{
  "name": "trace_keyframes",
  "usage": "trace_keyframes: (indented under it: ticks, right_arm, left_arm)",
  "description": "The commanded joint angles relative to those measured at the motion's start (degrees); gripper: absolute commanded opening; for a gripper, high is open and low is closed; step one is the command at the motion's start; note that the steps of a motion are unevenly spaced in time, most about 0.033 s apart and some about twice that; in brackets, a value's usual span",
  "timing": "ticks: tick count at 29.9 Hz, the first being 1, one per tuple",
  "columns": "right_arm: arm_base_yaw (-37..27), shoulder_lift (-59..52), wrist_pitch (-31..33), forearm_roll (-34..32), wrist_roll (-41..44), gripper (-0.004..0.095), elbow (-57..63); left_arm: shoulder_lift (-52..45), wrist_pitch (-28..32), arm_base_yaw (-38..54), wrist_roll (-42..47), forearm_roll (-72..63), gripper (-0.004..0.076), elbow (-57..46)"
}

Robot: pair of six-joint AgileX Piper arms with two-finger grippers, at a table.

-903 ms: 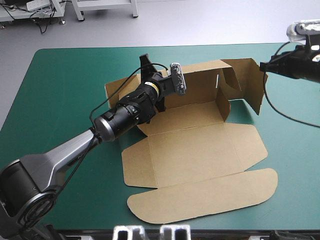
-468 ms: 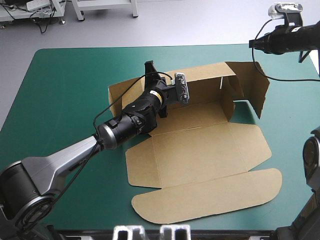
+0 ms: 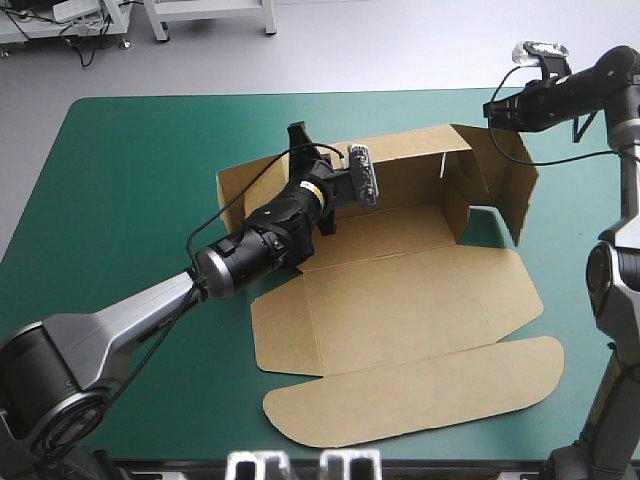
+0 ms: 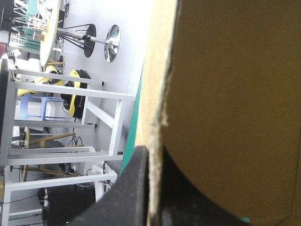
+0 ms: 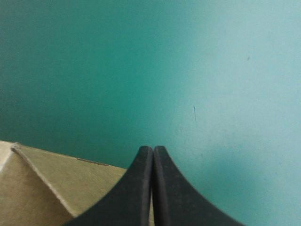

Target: Fold the box

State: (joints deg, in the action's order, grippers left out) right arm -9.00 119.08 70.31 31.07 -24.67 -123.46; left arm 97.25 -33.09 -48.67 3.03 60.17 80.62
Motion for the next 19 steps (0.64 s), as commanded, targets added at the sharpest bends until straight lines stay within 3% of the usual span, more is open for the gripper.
trace_keyframes:
  ticks: [1,6,12,19]
  right_arm:
    - [0.1,-3.7,1.2,-0.9,0.2,-0.0019,-1.2]
    - [0.1,-6.5,1.2,-1.0,0.8,-0.002,-0.1]
    - [-0.1,-10.8,1.2,0.6,-4.0,-0.002,10.1]
    - [-0.1,-14.3,-1.7,8.6,-12.6,-0.0019,21.4]
  left_arm:
    - [-2.4,2.6,-0.7,1.2,0.8,-0.001,1.0]
    - [-2.4,2.6,-0.7,0.9,1.7,-0.001,1.0]
    - [-2.4,2.7,-0.7,0.9,2.0,-0.001,1.0]
    - [-2.4,2.6,-0.7,1.0,2.6,-0.001,1.0]
